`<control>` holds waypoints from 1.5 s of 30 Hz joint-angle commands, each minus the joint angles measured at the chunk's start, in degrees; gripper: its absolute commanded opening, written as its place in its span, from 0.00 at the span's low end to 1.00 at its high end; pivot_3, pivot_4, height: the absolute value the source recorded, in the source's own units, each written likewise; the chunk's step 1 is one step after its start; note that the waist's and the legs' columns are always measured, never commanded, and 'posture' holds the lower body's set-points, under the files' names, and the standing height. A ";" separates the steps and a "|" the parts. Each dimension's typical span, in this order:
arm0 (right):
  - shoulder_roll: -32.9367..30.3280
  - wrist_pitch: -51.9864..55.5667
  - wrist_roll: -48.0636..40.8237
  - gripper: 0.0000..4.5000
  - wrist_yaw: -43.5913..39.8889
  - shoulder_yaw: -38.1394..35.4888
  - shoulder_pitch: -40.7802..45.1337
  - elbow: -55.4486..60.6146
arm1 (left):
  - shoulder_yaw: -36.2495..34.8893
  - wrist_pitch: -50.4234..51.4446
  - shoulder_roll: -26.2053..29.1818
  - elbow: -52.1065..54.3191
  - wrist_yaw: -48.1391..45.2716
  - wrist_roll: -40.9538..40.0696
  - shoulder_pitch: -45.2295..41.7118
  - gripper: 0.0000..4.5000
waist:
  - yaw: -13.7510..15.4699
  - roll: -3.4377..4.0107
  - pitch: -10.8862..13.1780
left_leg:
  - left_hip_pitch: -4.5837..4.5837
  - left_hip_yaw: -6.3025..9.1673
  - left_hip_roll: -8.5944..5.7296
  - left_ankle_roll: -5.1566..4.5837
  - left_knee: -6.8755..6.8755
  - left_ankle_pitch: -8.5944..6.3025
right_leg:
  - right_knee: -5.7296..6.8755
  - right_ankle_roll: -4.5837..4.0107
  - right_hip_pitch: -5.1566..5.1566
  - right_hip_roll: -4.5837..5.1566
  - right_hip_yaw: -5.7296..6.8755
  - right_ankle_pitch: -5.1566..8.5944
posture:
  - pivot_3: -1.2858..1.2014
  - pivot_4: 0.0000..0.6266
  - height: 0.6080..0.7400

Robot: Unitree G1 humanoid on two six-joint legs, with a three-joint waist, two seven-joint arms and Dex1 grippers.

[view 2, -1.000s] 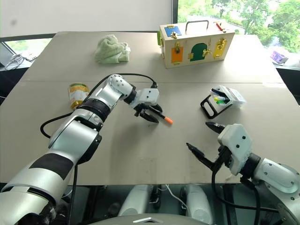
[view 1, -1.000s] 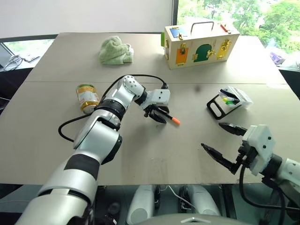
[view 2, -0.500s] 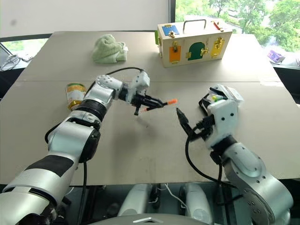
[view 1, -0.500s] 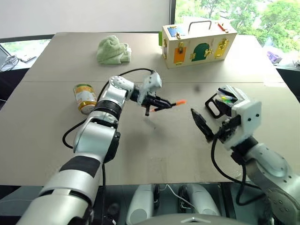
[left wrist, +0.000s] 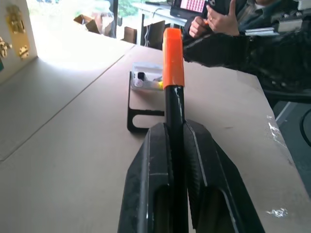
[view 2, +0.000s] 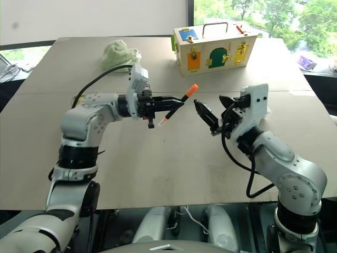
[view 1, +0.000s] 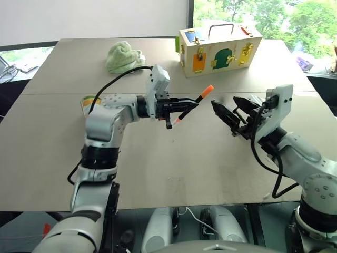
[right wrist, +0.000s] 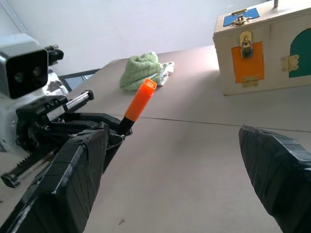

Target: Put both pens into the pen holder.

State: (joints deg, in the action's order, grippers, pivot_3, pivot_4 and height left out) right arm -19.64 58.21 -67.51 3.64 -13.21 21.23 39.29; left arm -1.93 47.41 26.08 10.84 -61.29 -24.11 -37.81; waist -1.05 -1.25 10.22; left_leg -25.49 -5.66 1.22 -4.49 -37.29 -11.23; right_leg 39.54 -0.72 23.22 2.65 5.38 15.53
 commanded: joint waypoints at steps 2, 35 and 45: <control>-1.82 0.47 -9.43 1.00 -0.38 1.07 2.92 -3.78 | -1.76 3.06 1.92 9.28 4.54 -4.04 2.27 0.01 | 0.44 0.00 0.00 | 0.02 0.01 0.00 0.03 -0.01 0.02 | 0.16 -0.02 0.01 0.00 0.01 0.01 | 0.52 0.24 1.00; -28.30 -5.16 -0.31 0.00 -8.29 -1.06 8.23 -2.41 | 0.36 -2.96 6.20 12.31 13.08 -9.67 9.43 0.67 | 1.34 0.01 0.02 | -0.14 0.00 -0.01 0.02 -0.05 0.02 | 0.13 0.02 0.13 0.03 0.02 0.02 | 0.52 0.24 1.00; -38.13 -7.80 18.13 0.00 -14.99 1.62 5.24 -1.48 | 6.09 -9.06 5.20 10.24 11.42 -6.21 10.05 0.67 | 1.84 0.10 0.06 | -0.14 -0.05 0.00 0.02 -0.01 0.02 | 0.04 0.09 0.15 0.05 0.00 0.06 | 0.52 0.24 1.00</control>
State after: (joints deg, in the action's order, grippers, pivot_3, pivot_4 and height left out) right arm -57.83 52.05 -51.83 -10.93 -11.24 25.93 36.30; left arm 4.35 40.21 31.43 20.58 -49.33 -30.50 -27.15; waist 0.79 -1.15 10.28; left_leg -25.64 -5.71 1.22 -4.46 -37.30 -11.21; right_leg 39.58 -0.63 23.37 2.70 5.39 15.59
